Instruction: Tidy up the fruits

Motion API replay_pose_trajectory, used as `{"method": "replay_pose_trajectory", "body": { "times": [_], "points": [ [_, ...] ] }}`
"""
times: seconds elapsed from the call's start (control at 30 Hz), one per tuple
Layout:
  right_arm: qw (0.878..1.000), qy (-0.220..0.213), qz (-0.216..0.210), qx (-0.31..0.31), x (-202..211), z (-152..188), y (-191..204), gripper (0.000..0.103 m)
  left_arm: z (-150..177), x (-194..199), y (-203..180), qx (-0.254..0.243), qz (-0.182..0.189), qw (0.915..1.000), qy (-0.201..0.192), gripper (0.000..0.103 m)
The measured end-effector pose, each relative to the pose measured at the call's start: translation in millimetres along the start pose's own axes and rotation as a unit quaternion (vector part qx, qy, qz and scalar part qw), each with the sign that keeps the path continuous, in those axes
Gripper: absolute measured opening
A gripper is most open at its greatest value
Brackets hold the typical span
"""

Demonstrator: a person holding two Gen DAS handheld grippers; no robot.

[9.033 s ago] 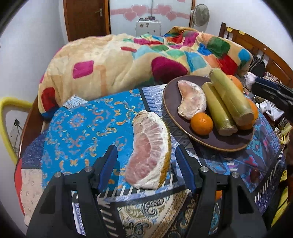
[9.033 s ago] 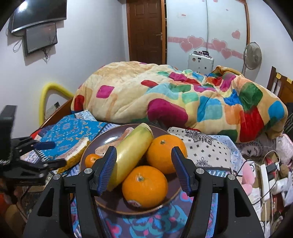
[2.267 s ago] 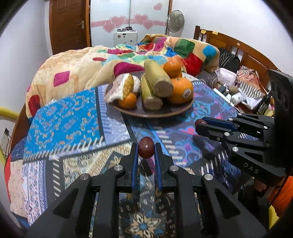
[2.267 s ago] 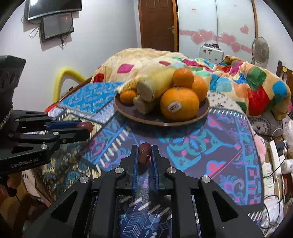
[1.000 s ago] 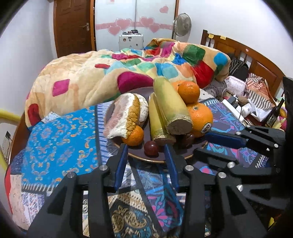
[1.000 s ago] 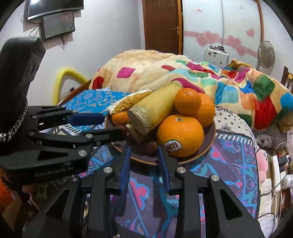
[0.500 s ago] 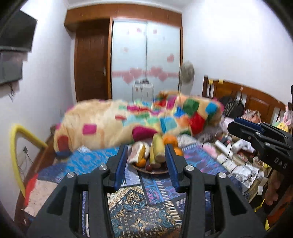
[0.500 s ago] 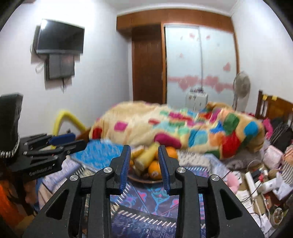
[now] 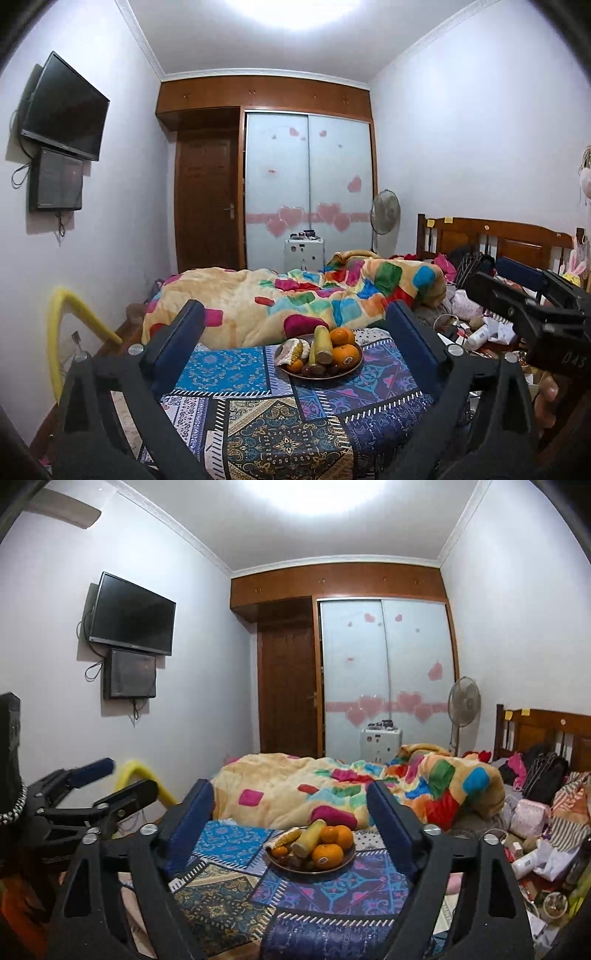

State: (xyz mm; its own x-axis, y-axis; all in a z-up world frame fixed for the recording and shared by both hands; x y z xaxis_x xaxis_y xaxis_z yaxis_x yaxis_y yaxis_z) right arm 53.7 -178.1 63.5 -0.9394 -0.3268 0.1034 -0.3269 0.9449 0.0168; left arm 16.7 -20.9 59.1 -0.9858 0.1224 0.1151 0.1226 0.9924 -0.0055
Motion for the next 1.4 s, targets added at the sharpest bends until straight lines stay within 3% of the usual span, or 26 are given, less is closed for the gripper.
{"method": "replay_pose_trajectory", "body": {
  "times": [0.2,1.4],
  "points": [
    [1.000,0.000,0.015,-0.001,-2.8,5.4,-3.8,0.103,1.7,7.2,-0.2,0.002,-0.001,1.0000,0.000,0.102],
    [1.000,0.011,0.025,-0.008,6.7,15.0,-9.4,0.103,14.0,-3.8,-3.1,0.001,0.004,1.0000,0.008,0.103]
  ]
}}
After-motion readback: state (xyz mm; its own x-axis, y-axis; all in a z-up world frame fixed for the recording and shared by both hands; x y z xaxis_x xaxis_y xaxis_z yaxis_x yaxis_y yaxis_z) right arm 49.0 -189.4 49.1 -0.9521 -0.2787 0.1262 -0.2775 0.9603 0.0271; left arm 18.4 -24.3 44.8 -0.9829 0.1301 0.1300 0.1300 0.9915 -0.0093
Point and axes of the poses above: each gripper's, at about its wrist camera, not at the fingertips, and x roughly against the way its jaws point, y to its left, z to its underside, the point moved 8 cm from there along -x, roughly the way its jaws point, and after that the axes turned 6 degrees about z, right-handed, at the moved point
